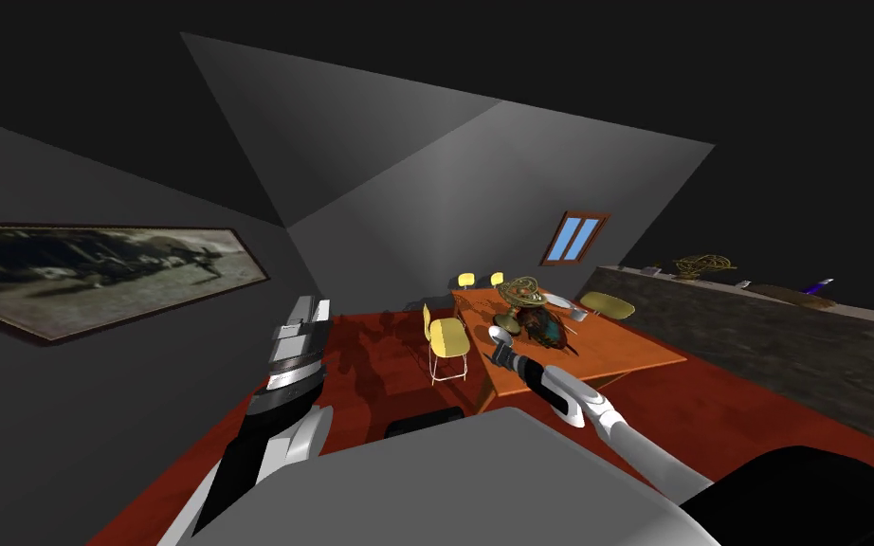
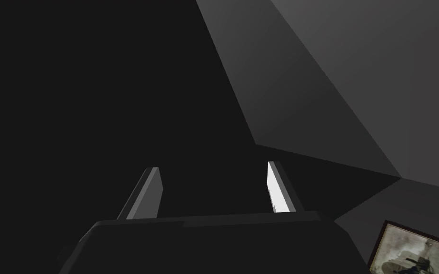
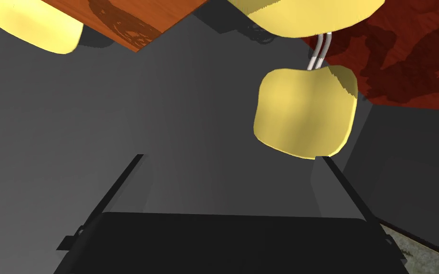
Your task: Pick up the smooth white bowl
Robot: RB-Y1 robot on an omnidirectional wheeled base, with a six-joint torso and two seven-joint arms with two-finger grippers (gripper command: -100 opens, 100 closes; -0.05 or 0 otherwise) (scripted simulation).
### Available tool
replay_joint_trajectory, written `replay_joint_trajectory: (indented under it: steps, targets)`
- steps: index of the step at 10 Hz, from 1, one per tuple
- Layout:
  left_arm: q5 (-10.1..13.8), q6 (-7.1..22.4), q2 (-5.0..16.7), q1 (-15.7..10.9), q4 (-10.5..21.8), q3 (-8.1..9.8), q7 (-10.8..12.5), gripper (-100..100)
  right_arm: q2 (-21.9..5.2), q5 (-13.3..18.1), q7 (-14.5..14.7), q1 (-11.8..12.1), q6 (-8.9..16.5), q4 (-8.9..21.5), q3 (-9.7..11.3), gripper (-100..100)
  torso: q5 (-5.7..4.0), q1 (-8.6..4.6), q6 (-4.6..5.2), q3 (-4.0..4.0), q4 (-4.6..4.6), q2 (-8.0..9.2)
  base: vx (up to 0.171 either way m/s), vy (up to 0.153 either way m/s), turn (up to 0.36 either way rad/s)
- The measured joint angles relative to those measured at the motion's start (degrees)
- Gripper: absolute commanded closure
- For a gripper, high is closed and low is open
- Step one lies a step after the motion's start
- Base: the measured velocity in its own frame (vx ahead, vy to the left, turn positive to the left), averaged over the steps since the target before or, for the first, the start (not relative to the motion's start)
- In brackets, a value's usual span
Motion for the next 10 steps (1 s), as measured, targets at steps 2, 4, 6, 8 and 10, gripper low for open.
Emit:
replay_joint_trajectory:
  steps: [2,4,6,8,10]
  targets:
    - [0.0,0.0,0.0,0.0,0.0,0.0,0.0,0,-0.93,1.33,1.94,-0.44,-0.21,3.8,0.53,-100,-0.01,-0.04,0.01,-0.01,-0.01,-0.01,0.082,0.051,0.135]
    - [0.0,0.0,0.0,0.01,0.0,0.01,0.0,0,-3.32,2.93,3.63,-0.3,0.68,6.57,1.87,-100,0.0,-0.04,0.04,-0.03,-0.02,-0.04,0.076,0.038,0.058]
    - [0.0,0.0,0.0,0.0,0.0,0.0,0.0,0,-4.79,4.54,6.4,-1.25,-0.02,12.47,2.57,-100,0.0,-0.01,0.02,-0.05,-0.02,-0.08,0.087,0.044,0.079]
    - [0.0,0.0,0.0,0.0,0.0,0.0,0.0,0,-7.02,5.64,7.0,-1.32,1.34,14.38,4.31,-100,0.0,-0.07,0.02,-0.01,-0.01,0.0,0.084,0.022,0.091]
    - [0.0,0.0,0.0,0.01,0.0,0.01,0.0,0,-9.03,6.56,8.69,-0.78,1.55,17.03,5.0,-100,-0.02,-0.12,0.03,-0.03,-0.01,-0.04,0.07,0.012,0.039]
